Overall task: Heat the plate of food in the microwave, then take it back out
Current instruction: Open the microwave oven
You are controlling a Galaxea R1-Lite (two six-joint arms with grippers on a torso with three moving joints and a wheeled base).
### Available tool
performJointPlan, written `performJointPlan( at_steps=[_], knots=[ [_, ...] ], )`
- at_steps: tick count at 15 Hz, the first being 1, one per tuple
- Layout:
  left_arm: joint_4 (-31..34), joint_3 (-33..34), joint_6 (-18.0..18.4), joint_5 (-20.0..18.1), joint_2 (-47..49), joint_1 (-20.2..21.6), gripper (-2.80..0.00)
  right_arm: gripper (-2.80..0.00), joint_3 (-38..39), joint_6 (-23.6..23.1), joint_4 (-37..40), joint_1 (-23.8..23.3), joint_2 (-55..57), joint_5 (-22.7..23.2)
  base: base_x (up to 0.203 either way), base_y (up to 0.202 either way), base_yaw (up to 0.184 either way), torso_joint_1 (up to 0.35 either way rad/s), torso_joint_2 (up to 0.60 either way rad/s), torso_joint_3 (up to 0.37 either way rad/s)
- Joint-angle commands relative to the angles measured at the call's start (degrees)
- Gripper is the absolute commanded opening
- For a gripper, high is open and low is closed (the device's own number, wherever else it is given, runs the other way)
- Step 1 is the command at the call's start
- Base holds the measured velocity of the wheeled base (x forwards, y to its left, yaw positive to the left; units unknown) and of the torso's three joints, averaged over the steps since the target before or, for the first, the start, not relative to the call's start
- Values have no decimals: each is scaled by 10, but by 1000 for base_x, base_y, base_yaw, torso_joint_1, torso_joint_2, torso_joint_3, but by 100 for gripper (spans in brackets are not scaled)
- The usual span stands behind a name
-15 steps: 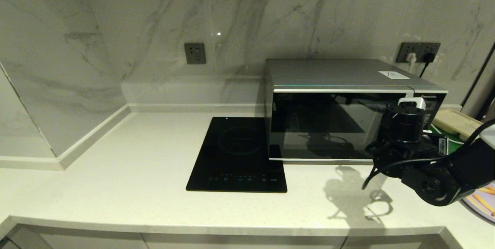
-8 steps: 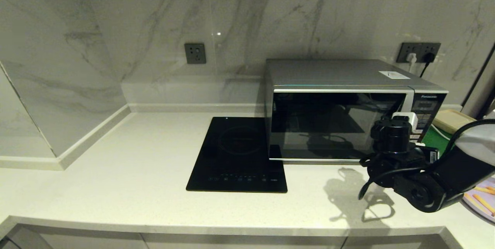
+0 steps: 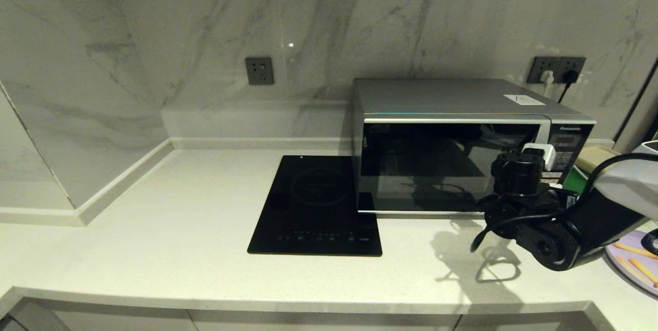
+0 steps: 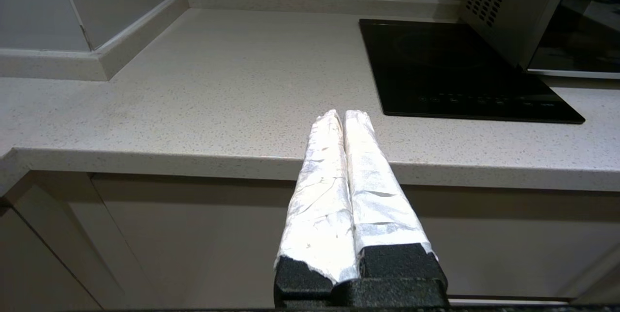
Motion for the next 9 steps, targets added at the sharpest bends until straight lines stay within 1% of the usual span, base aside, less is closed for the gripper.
performJointPlan(
  at_steps=[1,3,6,9],
  knots=[
    [0,0,0,1,0,0,-280,-280,-9,6,-14,-1,18,10,0,0,0,0,0,0],
    [0,0,0,1,0,0,-280,-280,-19,7,-30,-2,35,16,0,0,0,0,0,0],
    [0,0,0,1,0,0,-280,-280,-60,8,-32,-2,47,16,0,0,0,0,0,0],
    [0,0,0,1,0,0,-280,-280,-67,7,-32,-8,47,14,0,0,0,0,0,0]
  ],
)
